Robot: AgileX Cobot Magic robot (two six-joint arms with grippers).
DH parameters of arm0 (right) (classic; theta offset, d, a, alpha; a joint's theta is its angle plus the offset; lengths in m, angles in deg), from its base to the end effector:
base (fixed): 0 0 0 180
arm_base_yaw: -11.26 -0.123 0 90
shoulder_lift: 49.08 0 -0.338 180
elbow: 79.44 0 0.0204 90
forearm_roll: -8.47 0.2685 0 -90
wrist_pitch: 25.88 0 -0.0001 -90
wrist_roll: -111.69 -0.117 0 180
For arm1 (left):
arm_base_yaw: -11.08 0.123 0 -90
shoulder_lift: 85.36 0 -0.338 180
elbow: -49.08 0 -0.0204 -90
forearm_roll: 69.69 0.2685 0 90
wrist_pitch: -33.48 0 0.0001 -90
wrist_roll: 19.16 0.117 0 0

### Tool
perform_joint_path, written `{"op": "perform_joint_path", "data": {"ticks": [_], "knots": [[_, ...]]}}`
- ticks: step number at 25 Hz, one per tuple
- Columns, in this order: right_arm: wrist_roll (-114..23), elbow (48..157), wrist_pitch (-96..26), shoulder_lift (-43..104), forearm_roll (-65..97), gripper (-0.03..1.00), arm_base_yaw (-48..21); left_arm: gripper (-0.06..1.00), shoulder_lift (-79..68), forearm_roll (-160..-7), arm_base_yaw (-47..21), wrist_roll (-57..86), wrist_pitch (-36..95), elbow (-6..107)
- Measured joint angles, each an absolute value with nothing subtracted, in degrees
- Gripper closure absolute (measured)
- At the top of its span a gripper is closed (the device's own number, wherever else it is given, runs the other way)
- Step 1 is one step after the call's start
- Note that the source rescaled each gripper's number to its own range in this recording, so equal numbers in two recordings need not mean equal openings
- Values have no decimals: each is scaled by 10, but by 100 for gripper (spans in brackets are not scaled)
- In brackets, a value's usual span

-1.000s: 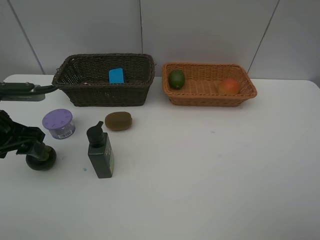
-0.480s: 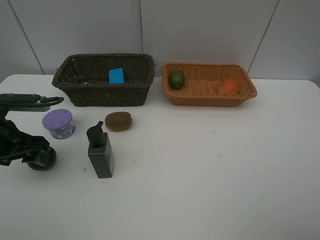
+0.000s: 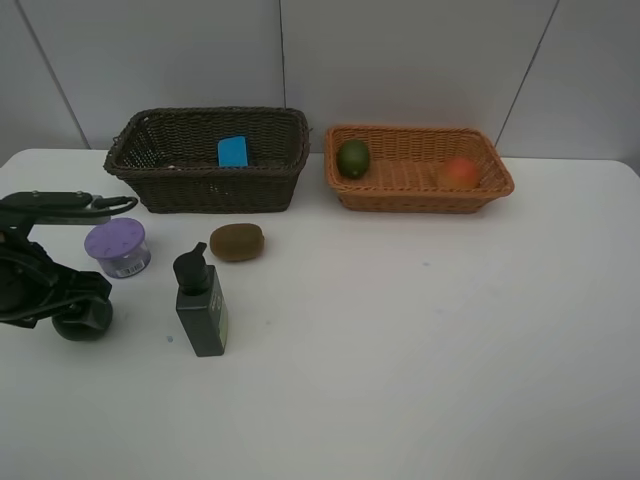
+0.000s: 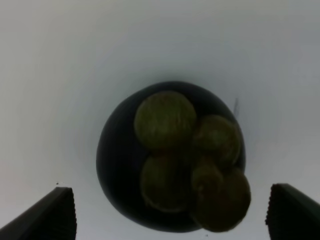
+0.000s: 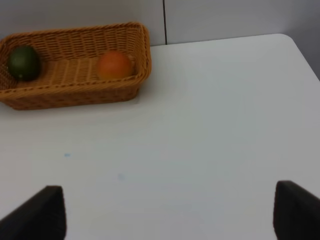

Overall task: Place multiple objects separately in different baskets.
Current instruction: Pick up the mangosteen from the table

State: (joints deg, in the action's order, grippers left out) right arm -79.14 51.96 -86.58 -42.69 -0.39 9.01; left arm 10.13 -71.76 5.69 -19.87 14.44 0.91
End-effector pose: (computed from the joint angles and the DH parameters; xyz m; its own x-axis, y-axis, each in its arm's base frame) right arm -0.0224 -0.0166 0.2816 -0.4165 0.0953 -0.9041 0.1301 0.9905 0.0445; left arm 0.2414 -0.0242 0.1435 -0.9540 0.0433 -0.2967 0.0531 0.9983 -0.0251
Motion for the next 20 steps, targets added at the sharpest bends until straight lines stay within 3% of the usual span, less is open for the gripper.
{"op": "perform_joint_path", "data": {"ticks": [16, 18, 20], "knots": [[-791, 520, -866, -427, -4, -3, 90, -6, 170, -722, 57, -192, 223, 13], [-791, 520, -866, -427, -4, -3, 90, 0, 170, -724, 57, -192, 223, 13], [-791, 520, -866, -427, -4, -3, 90, 20, 170, -725, 57, -192, 223, 13]]}}
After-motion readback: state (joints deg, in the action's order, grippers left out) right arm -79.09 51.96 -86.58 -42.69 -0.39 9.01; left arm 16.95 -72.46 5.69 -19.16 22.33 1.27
